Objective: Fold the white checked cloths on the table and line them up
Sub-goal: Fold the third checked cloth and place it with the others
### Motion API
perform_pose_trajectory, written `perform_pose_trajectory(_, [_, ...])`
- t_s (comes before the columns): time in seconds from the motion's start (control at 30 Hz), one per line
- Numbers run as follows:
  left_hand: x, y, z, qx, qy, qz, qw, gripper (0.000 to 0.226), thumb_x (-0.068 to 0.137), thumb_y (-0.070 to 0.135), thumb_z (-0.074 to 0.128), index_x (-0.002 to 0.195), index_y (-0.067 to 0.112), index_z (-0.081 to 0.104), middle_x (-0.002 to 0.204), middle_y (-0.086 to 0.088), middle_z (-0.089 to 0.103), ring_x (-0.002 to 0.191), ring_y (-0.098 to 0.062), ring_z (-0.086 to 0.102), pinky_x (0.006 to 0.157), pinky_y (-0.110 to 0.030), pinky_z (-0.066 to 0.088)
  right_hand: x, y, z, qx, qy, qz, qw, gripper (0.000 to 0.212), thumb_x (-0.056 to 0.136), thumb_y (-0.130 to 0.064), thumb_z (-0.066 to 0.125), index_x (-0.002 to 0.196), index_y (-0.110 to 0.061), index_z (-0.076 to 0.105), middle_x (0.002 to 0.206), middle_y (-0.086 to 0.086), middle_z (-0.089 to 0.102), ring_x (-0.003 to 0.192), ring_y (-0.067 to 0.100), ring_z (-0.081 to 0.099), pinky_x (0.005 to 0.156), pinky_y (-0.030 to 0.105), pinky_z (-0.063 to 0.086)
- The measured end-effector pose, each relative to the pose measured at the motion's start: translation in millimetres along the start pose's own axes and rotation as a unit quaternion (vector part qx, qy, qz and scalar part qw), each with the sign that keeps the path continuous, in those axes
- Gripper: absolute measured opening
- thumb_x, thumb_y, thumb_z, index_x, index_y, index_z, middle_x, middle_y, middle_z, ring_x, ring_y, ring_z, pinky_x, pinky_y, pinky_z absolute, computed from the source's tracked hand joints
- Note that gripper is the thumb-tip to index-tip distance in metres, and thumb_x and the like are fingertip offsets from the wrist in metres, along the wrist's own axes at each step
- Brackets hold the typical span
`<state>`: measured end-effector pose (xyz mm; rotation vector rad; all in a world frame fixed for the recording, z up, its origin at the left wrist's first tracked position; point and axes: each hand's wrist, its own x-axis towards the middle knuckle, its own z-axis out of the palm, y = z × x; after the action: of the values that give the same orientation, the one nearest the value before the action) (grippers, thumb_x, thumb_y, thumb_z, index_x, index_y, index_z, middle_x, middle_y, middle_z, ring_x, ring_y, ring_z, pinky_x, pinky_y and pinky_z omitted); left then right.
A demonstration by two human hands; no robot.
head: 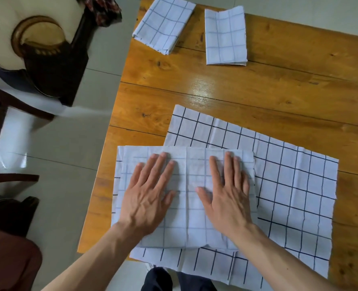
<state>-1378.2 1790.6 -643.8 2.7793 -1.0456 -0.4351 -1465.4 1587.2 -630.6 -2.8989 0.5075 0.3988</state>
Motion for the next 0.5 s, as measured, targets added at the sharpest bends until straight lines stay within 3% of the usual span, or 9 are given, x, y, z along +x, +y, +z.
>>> perform_pose_trajectory(0.1, [-2, -13, -1, 0.026, -0.010, 0.001, 1.000, 0.070, 0.102, 0.057, 0.020, 0.162, 0.022, 0.008, 0.170, -0.001, 0.002, 0.156, -0.021, 0.001, 0.124, -0.049, 0.009, 2, 19, 4, -0.018, 0.002, -0.038, 0.999, 0.076, 0.098, -0.062, 0.020, 0.159, -0.022, 0.003, 0.166, 0.012, -0.007, 0.153, 0.030, -0.008, 0.122, 0.055, 0.010])
perform_pose_trajectory(0.27, [-3, -16, -2, 0.038, -0.014, 0.005, 0.999, 0.072, 0.101, 0.056, 0.023, 0.162, 0.021, 0.007, 0.170, -0.002, 0.000, 0.156, -0.022, -0.001, 0.125, -0.051, 0.011, 3, 30, 8, -0.007, 0.001, -0.060, 0.998, 0.074, 0.099, -0.057, 0.028, 0.159, -0.020, 0.004, 0.166, 0.010, -0.007, 0.153, 0.030, -0.008, 0.121, 0.057, 0.010])
perform_pose_trajectory(0.5, [-4, -14, -2, 0.039, -0.003, 0.005, 0.999, 0.073, 0.100, 0.055, 0.027, 0.162, 0.021, 0.008, 0.170, -0.002, 0.000, 0.156, -0.022, -0.002, 0.125, -0.052, 0.012, -32, -12, 9, 0.060, 0.021, -0.099, 0.993, 0.071, 0.101, -0.048, 0.028, 0.157, -0.006, 0.017, 0.166, 0.012, 0.003, 0.154, 0.026, 0.000, 0.123, 0.049, 0.006])
